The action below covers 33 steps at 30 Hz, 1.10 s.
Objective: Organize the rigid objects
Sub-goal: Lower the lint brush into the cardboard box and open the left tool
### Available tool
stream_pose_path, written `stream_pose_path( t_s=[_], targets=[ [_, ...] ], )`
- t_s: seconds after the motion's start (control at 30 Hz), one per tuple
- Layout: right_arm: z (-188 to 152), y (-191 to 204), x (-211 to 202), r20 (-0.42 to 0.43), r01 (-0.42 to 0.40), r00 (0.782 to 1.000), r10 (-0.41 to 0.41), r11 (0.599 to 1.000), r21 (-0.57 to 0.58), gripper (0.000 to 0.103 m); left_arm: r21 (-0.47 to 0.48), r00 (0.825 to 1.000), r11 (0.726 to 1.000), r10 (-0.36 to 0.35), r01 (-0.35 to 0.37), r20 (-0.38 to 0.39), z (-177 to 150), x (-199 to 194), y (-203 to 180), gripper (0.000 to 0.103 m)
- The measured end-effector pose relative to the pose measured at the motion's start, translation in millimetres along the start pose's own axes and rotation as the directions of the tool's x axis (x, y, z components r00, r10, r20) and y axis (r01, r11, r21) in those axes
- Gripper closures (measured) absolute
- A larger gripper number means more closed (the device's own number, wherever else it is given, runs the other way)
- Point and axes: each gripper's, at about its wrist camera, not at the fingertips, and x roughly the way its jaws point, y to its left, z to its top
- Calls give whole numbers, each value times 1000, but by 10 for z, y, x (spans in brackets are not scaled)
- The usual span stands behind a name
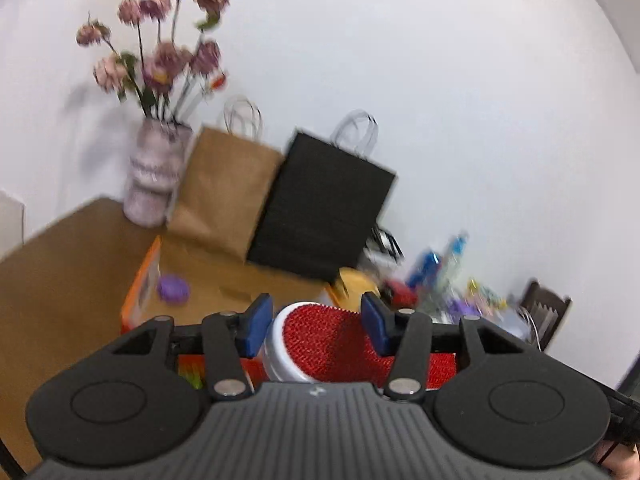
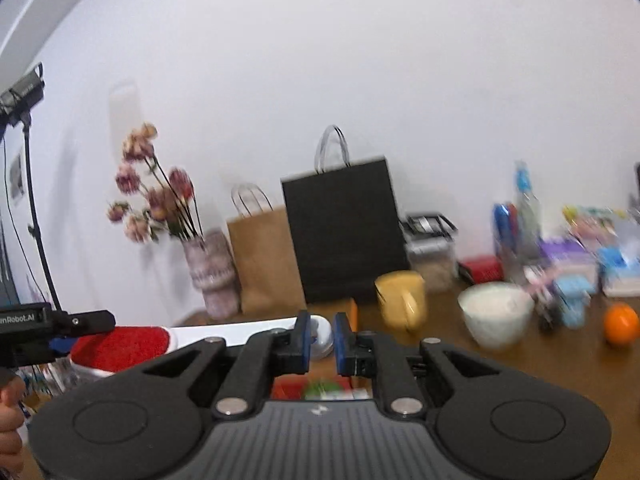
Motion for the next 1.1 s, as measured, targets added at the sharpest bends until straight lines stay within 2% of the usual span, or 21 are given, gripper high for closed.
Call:
stream_pose_path(
  t_s=[0.1,0.23,0.43,0.53,0.63,0.77,0.87,0.97,1.0,1.07,1.1],
  targets=[
    [194,109,449,-11,-11,1000,11,1000,12,91,-8,1000,1000,29,-29,3,254,217,157,54],
    [210,248,1132,-78,-8,997,10,1000,26,91,-33,996,996,85,-86,-26,419,594,493,54],
    [-64,375,1825,-158,20,987,-18,1000,15,91,-64,987,986,148,-152,-64,344,1052,924,54],
    [-237,272,2142,-228,2,974,8,999,42,91,-69,979,981,172,-180,-110,253,1279,1126,54],
    [-465,167,2436,-298,18,955,4,997,73,91,-54,968,977,196,-207,-157,100,1481,1251,54],
    [-731,125,2668,-351,51,936,-23,996,71,91,-7,950,967,250,-256,-188,-37,1703,1301,54],
    [-825,119,2737,-371,60,928,-32,996,62,91,20,944,963,268,-270,-191,-96,1773,1314,54],
    [-894,138,2817,-398,78,915,-61,997,27,90,28,929,957,287,-288,-235,-144,1856,1333,54],
    [-917,147,2833,-405,84,912,-71,996,14,89,62,925,954,300,-293,-234,-163,1875,1293,54],
    [-967,192,2858,-419,87,904,-85,996,-14,88,157,906,937,343,-312,-248,-222,1964,1203,54],
    [-963,202,2850,-416,73,907,-72,997,-15,88,190,902,932,350,-308,-254,-254,2000,1155,54]
  ],
)
